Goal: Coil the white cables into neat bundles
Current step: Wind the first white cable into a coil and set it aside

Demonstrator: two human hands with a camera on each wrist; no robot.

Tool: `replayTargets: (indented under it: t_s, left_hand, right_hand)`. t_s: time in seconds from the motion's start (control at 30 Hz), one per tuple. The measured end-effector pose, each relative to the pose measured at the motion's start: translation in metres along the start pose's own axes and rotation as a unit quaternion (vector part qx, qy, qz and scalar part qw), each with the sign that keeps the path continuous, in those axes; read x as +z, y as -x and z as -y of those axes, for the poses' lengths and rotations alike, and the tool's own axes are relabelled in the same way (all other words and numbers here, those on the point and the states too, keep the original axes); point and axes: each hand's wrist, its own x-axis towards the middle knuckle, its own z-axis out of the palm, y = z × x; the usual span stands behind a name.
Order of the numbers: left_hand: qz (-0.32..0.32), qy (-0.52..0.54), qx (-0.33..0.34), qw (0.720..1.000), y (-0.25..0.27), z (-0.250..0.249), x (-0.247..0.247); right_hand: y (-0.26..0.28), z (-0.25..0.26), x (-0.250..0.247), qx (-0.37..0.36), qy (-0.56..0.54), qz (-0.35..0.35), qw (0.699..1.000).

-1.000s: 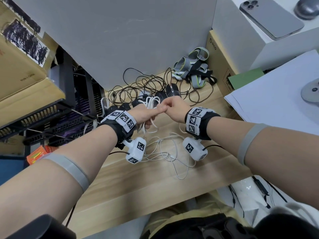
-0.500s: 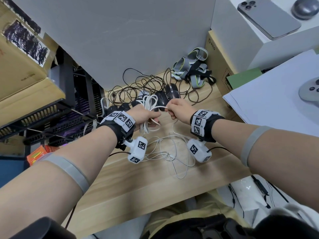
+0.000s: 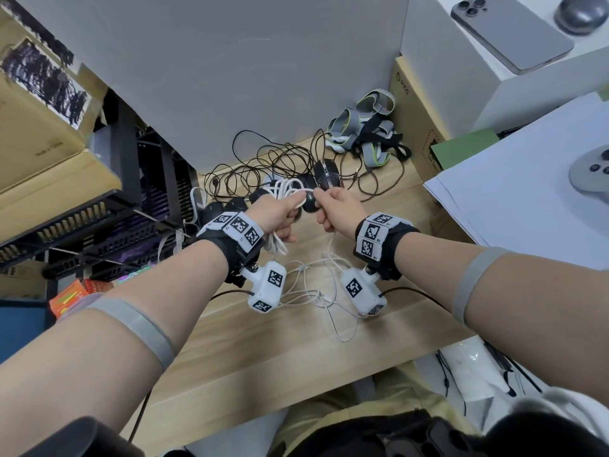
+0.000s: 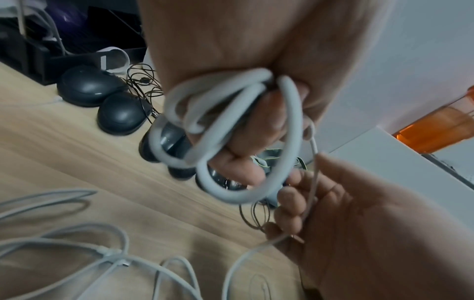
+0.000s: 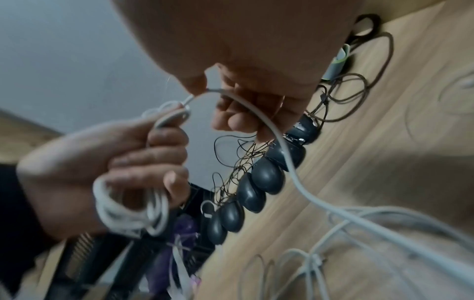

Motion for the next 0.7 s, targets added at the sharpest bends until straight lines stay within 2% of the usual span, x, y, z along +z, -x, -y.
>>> replayTargets:
  t_s: [0.13, 0.27, 0.33, 0.4, 0.57, 0.7]
  left_hand:
    - [-0.096, 0.034, -0.004, 0.995, -0.005, -0.004, 0.002]
    - [-0.166, -0.028, 0.0, 0.986, -0.006, -0.003, 0.01]
    - [-0.176, -0.092, 0.014, 0.98, -0.006, -0.003, 0.015]
    - [-0.176, -0.126, 0.028, 0.976, -0.008, -0.004, 0.017]
    - [-0.144, -0.091, 0.041, 0.984, -0.009, -0.002, 0.012]
    - [-0.203, -0.081, 0.033, 0.975, -0.013, -0.002, 0.005]
  right_hand:
    - [0.001, -0.017, -0.003, -0.011, 0.031, 0.013, 0.999]
    - [0.008, -0.014, 0.006, -0.05, 0.105, 0.063, 0.991]
    - [0.009, -0.006, 0.016, -0.095, 0.18, 0.067, 0.977]
    - [0.006, 0.0, 0.022, -0.103, 0.206, 0.054, 0.972]
    - [0.0, 0.009, 0.021, -0.075, 0.25, 0.059, 0.964]
    - [0.004, 0.01, 0.025, -0.086, 0.257, 0.095, 0.958]
